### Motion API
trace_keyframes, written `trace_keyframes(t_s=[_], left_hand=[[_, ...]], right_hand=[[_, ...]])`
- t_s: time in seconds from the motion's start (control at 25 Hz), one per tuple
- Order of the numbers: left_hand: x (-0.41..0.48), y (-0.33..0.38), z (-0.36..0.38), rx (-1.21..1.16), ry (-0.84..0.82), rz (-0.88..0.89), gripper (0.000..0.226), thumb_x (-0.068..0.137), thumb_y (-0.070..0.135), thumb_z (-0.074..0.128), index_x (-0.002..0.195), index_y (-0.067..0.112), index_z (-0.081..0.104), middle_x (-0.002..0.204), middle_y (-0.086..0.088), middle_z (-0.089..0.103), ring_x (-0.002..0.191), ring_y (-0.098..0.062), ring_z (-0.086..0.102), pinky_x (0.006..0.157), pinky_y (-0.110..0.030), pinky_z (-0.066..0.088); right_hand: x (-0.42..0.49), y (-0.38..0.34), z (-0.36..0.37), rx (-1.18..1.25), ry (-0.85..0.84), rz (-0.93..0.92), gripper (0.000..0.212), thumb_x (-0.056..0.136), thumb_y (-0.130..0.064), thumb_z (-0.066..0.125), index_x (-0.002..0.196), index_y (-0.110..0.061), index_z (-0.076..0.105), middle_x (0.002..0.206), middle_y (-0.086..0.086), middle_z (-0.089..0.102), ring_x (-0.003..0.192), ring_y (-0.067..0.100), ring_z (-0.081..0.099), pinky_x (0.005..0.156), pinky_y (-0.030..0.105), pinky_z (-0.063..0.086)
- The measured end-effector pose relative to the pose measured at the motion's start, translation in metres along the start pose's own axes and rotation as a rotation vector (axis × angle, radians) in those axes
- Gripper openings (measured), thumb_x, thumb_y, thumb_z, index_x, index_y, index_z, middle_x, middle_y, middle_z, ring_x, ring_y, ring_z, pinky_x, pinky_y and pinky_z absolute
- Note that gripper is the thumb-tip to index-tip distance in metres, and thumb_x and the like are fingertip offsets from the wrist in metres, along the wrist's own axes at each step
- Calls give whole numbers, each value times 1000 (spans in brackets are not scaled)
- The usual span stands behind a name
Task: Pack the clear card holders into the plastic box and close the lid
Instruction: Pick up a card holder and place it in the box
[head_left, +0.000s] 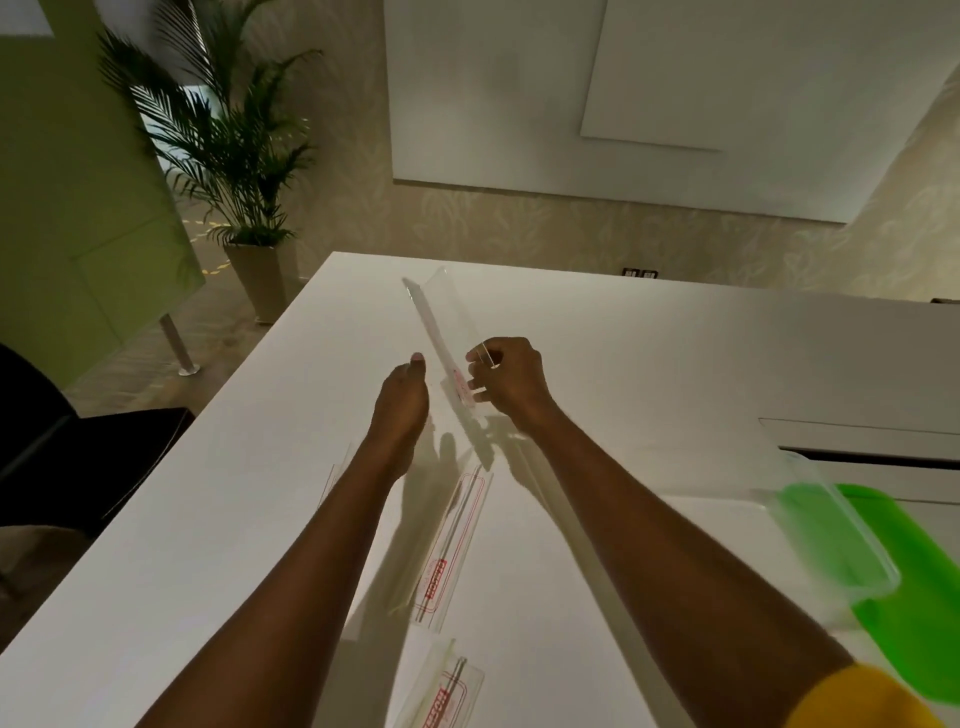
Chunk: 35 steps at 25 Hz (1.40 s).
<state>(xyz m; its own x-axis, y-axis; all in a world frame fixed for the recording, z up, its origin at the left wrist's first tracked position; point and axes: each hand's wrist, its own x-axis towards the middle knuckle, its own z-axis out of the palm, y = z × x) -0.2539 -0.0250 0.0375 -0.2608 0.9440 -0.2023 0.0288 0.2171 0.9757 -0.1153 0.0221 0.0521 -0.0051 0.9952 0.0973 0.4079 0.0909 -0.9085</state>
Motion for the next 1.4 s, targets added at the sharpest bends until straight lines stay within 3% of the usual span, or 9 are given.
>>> trace_keyframes(t_s=[0.12,0.2,0.4,0.52,0.68,0.84,1.04,1.2,1.4], left_hand=[[-12,16,-3,-344,-127,-26,60,107,53,42,150,13,49,150,-8,58,134,-28,59,115,-45,45],[-28,20,-6,-380,-270,66,64,102,60,47,144,12,56,138,-7,69,125,-23,68,106,-40,52],[-55,11,-4,-208,-334,305,55,91,52,66,135,19,62,123,-2,77,114,-22,75,104,-46,54],[-113,27,4,-210,-451,401,52,90,42,76,135,20,63,125,-6,76,110,-30,76,94,-47,61],[-122,43,2,161,-519,511,51,85,46,79,132,31,67,123,7,76,104,-21,77,91,-50,63],[-147,59,13,317,-576,542,51,80,52,81,127,40,68,120,19,75,103,-11,75,91,-42,63],[-155,65,19,348,-688,447,72,73,70,79,138,43,60,129,13,72,115,-17,73,97,-48,61],[-154,56,38,307,-837,443,53,87,48,80,135,32,66,127,-3,74,107,-28,76,90,-47,63],[-150,55,79,376,-861,482,39,87,37,82,124,27,74,114,-1,78,92,-18,77,76,-31,61]], right_hand=[[-44,-8,-17,346,-102,66,12,92,1,66,99,-3,75,86,11,76,72,24,78,63,33,63],[-72,-11,-23,469,-174,99,9,93,-3,69,99,-3,75,87,11,78,76,23,79,65,29,61],[-112,-6,-31,480,-180,194,17,96,-10,67,111,-5,72,104,17,77,91,27,78,83,37,64],[-156,-16,-88,380,83,84,29,100,-27,60,126,-16,64,120,5,71,105,19,72,98,40,59],[-150,-42,-121,484,-28,-61,62,91,-57,58,142,-22,49,127,0,70,117,19,70,99,35,57],[-161,-44,-144,452,33,-132,46,97,-37,66,137,-18,55,116,5,77,106,23,75,92,43,62],[-176,-19,-184,742,48,-173,41,99,-24,66,135,-6,57,120,15,73,113,32,72,93,43,60],[-185,3,-215,885,99,-163,58,92,-28,71,140,-3,50,131,25,64,122,37,65,97,44,56],[-187,29,-262,717,106,-215,41,92,-22,70,130,-11,58,123,9,69,113,27,66,87,33,55]])
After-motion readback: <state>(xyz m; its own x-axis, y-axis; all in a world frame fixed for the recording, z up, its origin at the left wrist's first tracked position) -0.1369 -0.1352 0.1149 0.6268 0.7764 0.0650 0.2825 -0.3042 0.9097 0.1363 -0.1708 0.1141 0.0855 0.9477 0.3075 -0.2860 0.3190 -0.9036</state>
